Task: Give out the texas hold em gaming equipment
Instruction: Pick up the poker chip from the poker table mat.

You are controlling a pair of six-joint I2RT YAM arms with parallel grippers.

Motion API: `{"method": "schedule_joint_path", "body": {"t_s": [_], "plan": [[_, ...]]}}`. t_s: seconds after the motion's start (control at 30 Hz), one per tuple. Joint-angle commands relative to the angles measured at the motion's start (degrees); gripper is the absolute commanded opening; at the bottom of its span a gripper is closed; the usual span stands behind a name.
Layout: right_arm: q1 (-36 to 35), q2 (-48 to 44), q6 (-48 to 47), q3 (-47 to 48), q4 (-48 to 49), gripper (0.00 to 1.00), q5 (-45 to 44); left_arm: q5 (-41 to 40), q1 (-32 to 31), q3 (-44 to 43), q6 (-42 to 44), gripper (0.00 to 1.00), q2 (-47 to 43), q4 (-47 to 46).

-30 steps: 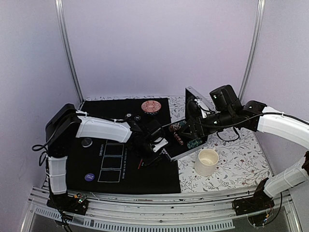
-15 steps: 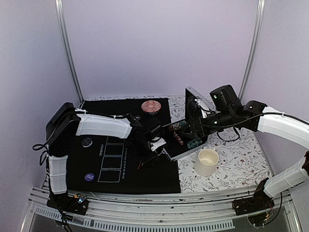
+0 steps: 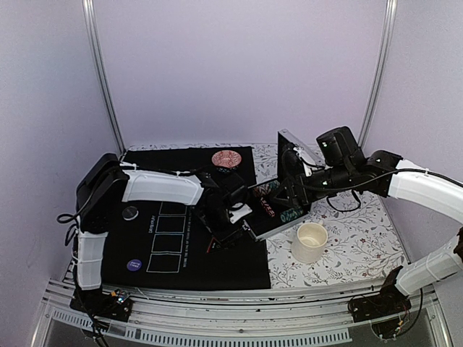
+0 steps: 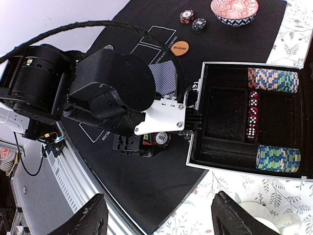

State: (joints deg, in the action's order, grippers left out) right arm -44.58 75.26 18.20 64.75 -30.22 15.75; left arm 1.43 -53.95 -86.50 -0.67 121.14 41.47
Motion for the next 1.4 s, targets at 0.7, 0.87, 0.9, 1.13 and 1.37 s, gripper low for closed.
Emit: {"method": "schedule_joint_path", "body": {"t_s": [0.7,0.87,0.9,1.13,1.37], "plan": [[-0.23,-1.69,-0.49,-0.41,-1.07,0.74,-0.63,-1.57,-3.06,1.9,0.53,0.58,0.94,4.39],[-0.17,-1.87,-0.51,-0.36,-1.07,0.74,-0.79,-1.94,-2.72,1.78,0.47,0.58,0.94,5.25],[-0.18,-1.88,-0.45,-0.36,-1.03,0.74,-0.8,-2.03,-2.66,1.77,0.49,0.57,0.94,5.35],[-0.16,-1.85,-0.57,-0.4,-1.06,0.74,-0.75,-2.73,-2.67,1.51,0.38,0.44,1.11,5.9],[-0.17,-2.16,-0.61,-0.42,-1.15,0.74,-0.76,-2.36,-2.6,0.97,0.42,0.33,0.96,5.87]]}}
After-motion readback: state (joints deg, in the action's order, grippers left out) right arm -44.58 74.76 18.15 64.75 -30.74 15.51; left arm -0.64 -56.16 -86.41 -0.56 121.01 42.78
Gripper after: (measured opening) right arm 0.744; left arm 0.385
